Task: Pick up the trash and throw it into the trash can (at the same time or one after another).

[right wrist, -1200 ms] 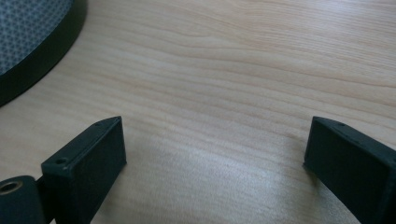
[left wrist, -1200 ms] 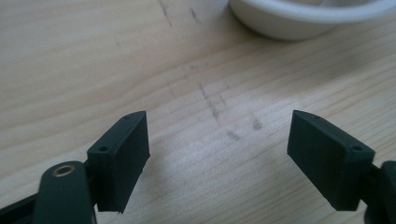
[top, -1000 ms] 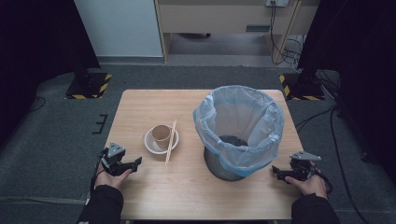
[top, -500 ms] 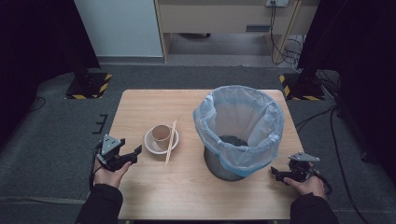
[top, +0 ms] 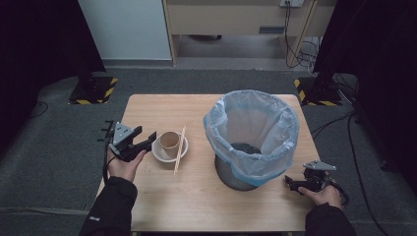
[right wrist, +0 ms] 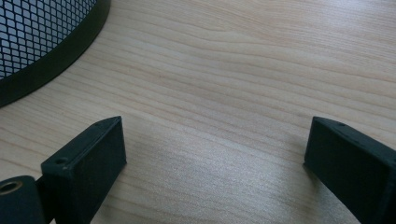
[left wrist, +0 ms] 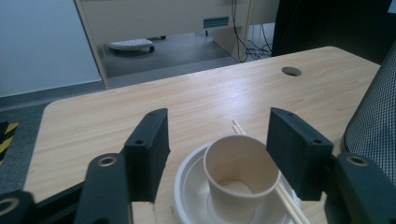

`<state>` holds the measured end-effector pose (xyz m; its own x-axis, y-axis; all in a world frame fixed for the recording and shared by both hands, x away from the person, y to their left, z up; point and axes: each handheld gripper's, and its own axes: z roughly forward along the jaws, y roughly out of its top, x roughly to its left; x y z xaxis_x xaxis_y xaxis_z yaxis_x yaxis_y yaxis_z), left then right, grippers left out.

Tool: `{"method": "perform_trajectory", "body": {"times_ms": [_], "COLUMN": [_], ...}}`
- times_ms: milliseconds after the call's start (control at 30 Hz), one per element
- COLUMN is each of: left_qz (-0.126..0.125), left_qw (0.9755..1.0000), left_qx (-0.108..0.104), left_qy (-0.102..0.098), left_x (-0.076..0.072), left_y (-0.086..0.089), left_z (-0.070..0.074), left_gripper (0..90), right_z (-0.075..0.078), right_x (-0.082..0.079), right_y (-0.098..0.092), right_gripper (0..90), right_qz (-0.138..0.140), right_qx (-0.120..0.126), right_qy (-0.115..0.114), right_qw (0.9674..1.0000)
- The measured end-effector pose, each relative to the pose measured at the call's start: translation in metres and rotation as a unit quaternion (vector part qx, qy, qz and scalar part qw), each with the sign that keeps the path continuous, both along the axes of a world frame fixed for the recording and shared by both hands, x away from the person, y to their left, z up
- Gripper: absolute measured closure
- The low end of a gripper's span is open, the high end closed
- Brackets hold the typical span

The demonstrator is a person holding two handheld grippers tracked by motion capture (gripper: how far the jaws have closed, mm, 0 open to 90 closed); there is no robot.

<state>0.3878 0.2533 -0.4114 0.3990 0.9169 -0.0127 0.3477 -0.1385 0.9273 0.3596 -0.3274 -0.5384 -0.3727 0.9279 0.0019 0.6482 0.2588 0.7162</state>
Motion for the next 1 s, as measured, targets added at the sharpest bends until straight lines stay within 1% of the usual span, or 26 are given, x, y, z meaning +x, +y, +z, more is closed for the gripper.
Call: {"method": "perform_trajectory", "body": {"times_ms": [67, 100, 167, 233, 300, 400, 433, 533, 567, 667, 767, 867, 1000], "left_qz": [-0.002, -0.002, 0.002, 0.001, 0.000, 0.002, 0.004, 0.009, 0.009, 0.006, 0.006, 0.005, 0.006], "left_qw": [1.0000, 1.0000, 1.0000, 0.9998, 0.9996, 0.9990, 0.9988, 0.9975, 0.9973, 0.9962, 0.9948, 0.9929, 0.9912], "left_qx": [0.003, 0.003, 0.001, 0.012, 0.015, 0.002, 0.002, 0.003, 0.005, 0.008, 0.015, 0.017, 0.021], "left_qy": [-0.001, -0.001, 0.003, 0.015, 0.023, 0.045, 0.050, 0.071, 0.072, 0.086, 0.100, 0.118, 0.130], "left_x": [0.012, 0.012, 0.019, 0.025, 0.028, 0.033, 0.035, 0.038, 0.039, 0.042, 0.046, 0.048, 0.049], "left_y": [-0.008, -0.008, -0.012, -0.014, -0.015, -0.014, -0.013, -0.011, -0.011, -0.013, -0.015, -0.017, -0.019], "left_z": [-0.005, -0.005, -0.010, -0.016, -0.022, -0.033, -0.037, -0.046, -0.049, -0.054, -0.059, -0.064, -0.067], "left_gripper": [41.9, 44.2, 45.6, 47.3, 49.0, 48.8, 49.1, 51.0, 51.9, 52.4, 54.8, 59.7, 68.1], "right_z": [0.000, 0.000, 0.000, 0.000, 0.000, 0.000, 0.000, 0.000, 0.000, 0.000, 0.000, 0.000, 0.000], "right_x": [0.000, 0.000, 0.000, -0.001, -0.001, 0.000, 0.000, 0.000, 0.000, 0.000, 0.000, 0.000, 0.000], "right_y": [0.000, 0.000, 0.001, 0.002, 0.002, 0.002, 0.002, 0.002, 0.003, 0.003, 0.003, 0.004, 0.004], "right_gripper": [5.6, 5.6, 5.5, 5.5, 5.5, 5.5, 5.5, 5.5, 5.5, 5.5, 5.5, 5.5, 5.5], "right_qz": [0.000, 0.000, -0.003, -0.004, -0.004, -0.003, -0.004, -0.002, -0.002, -0.001, 0.001, 0.001, 0.000], "right_qx": [0.000, 0.000, 0.002, 0.002, 0.003, 0.001, 0.001, 0.001, 0.001, 0.000, 0.000, 0.001, 0.003], "right_qy": [0.000, 0.000, 0.001, 0.002, 0.002, 0.001, 0.001, 0.001, 0.001, 0.001, 0.001, 0.001, 0.002], "right_qw": [1.0000, 1.0000, 1.0000, 1.0000, 1.0000, 1.0000, 1.0000, 1.0000, 1.0000, 1.0000, 1.0000, 1.0000, 1.0000]}}
